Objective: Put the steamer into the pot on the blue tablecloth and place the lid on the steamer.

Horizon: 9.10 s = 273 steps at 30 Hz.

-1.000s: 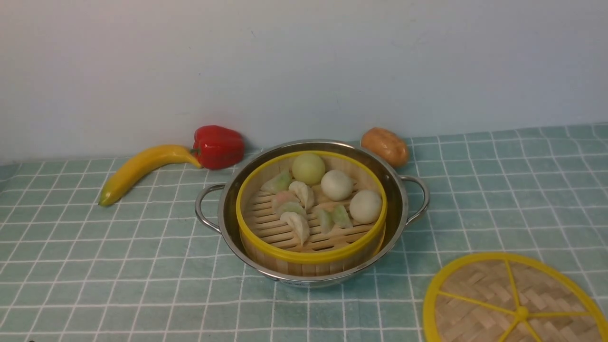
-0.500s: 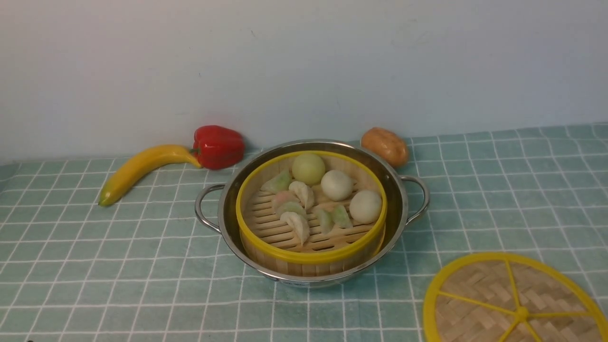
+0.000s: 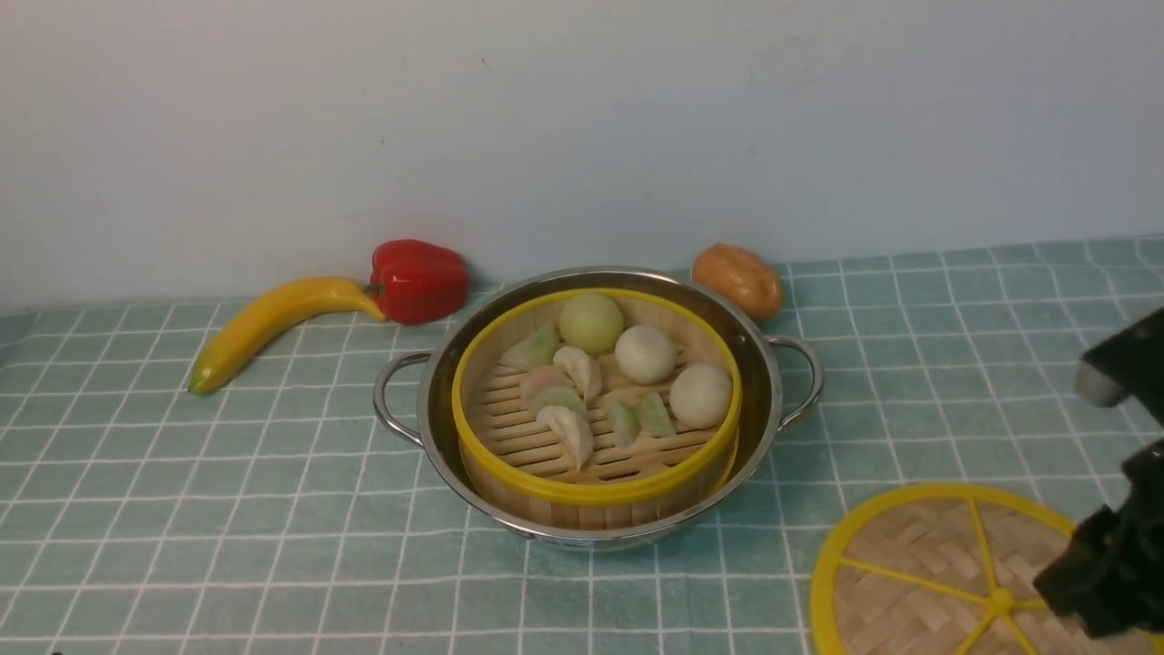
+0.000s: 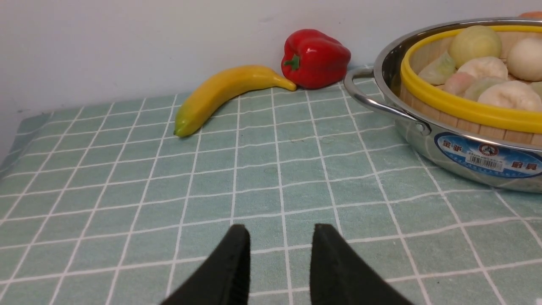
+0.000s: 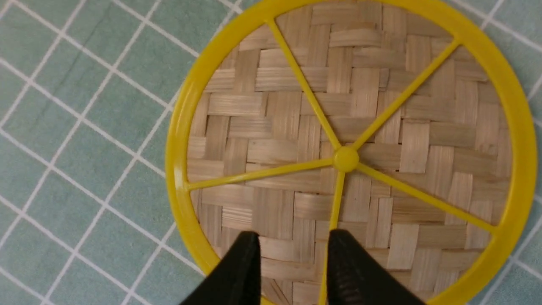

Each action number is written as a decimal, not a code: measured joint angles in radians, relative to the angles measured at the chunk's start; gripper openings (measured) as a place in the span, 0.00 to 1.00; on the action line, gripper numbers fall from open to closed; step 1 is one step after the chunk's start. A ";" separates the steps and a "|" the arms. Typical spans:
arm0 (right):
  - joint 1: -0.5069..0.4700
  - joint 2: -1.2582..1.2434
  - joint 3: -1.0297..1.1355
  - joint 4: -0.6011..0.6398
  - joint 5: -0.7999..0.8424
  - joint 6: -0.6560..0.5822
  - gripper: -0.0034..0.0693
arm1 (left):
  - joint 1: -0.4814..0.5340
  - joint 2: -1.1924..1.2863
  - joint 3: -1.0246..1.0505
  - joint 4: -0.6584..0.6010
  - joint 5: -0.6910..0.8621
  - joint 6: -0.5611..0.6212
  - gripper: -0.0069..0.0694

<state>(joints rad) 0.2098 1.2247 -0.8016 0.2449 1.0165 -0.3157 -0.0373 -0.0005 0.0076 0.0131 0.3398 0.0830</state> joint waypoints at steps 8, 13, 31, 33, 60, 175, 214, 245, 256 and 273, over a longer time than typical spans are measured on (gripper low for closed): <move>0.008 0.242 -0.102 -0.073 0.016 0.087 0.38 | 0.000 0.000 0.000 0.000 0.000 0.000 0.36; 0.011 0.318 -0.105 -0.072 0.008 0.087 0.38 | 0.000 0.000 0.000 0.000 0.000 0.000 0.36; 0.069 0.420 -0.116 -0.157 -0.087 0.135 0.38 | 0.000 0.000 0.000 0.000 0.000 0.000 0.38; 0.069 0.420 -0.116 -0.157 -0.087 0.140 0.38 | 0.000 0.000 0.000 0.000 0.000 0.000 0.38; 0.069 0.221 -0.141 -0.190 -0.056 0.272 0.24 | 0.000 0.000 0.000 0.000 0.000 0.000 0.41; 0.351 0.830 -0.850 0.180 -0.343 -0.397 0.24 | 0.000 0.000 0.000 0.000 0.000 0.000 0.41; 0.346 0.412 -0.850 0.075 -0.434 -0.129 0.03 | 0.000 0.000 0.000 0.000 0.000 0.000 0.41; -0.181 -0.674 -0.072 -0.055 -0.474 0.145 0.07 | 0.000 0.000 0.000 0.000 0.000 0.000 0.41; -0.291 -1.080 0.488 -0.061 -0.691 0.218 0.11 | 0.000 0.000 0.000 0.000 0.000 0.000 0.41; -0.291 -1.196 0.810 -0.087 -0.714 0.256 0.19 | 0.000 0.000 0.000 0.000 0.000 0.000 0.41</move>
<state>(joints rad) -0.0815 0.0289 0.0086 0.1578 0.3022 -0.0598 -0.0373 -0.0005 0.0076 0.0131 0.3398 0.0830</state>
